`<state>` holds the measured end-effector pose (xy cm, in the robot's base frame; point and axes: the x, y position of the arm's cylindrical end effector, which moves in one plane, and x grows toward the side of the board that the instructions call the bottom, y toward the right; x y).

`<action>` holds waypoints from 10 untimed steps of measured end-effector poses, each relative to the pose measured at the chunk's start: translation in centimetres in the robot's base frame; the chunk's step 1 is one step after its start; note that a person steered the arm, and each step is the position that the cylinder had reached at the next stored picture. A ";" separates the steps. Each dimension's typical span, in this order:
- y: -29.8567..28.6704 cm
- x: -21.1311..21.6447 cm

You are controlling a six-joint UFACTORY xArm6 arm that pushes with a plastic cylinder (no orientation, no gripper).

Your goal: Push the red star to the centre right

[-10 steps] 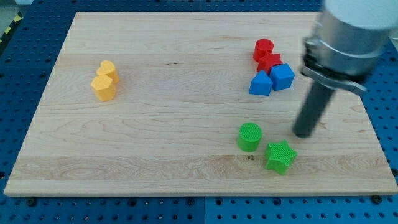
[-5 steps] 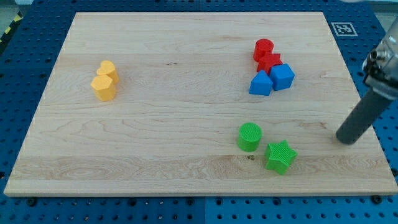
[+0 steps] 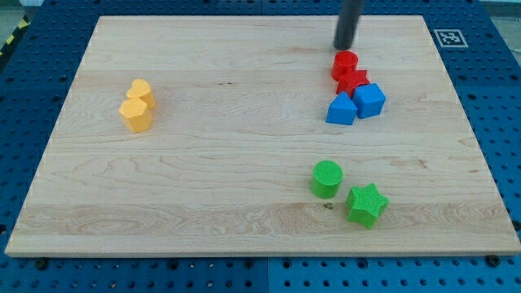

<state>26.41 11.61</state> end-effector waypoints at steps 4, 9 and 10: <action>-1.4 8.8; 5.4 13.8; 7.4 13.7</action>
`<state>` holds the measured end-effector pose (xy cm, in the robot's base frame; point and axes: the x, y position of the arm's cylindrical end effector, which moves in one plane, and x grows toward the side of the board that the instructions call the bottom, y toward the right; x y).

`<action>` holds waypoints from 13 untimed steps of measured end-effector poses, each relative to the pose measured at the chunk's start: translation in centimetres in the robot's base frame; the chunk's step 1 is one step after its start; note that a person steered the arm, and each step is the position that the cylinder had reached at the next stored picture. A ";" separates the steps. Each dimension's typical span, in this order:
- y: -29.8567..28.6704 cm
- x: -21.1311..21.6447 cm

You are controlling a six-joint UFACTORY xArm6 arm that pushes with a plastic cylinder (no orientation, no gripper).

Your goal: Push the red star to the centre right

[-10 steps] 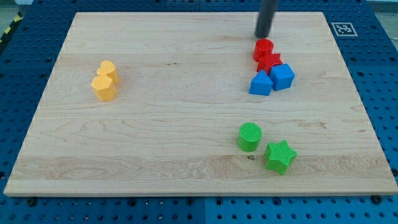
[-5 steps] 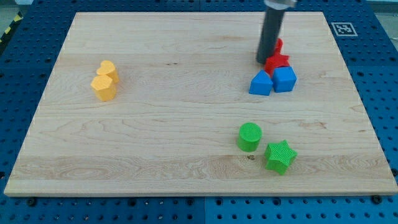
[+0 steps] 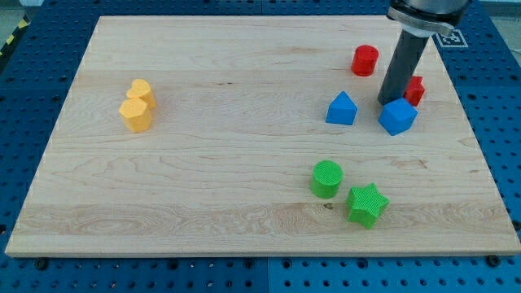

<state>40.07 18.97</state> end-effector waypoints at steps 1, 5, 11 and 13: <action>-3.6 -0.8; 7.6 -0.2; 15.1 1.6; 10.9 4.8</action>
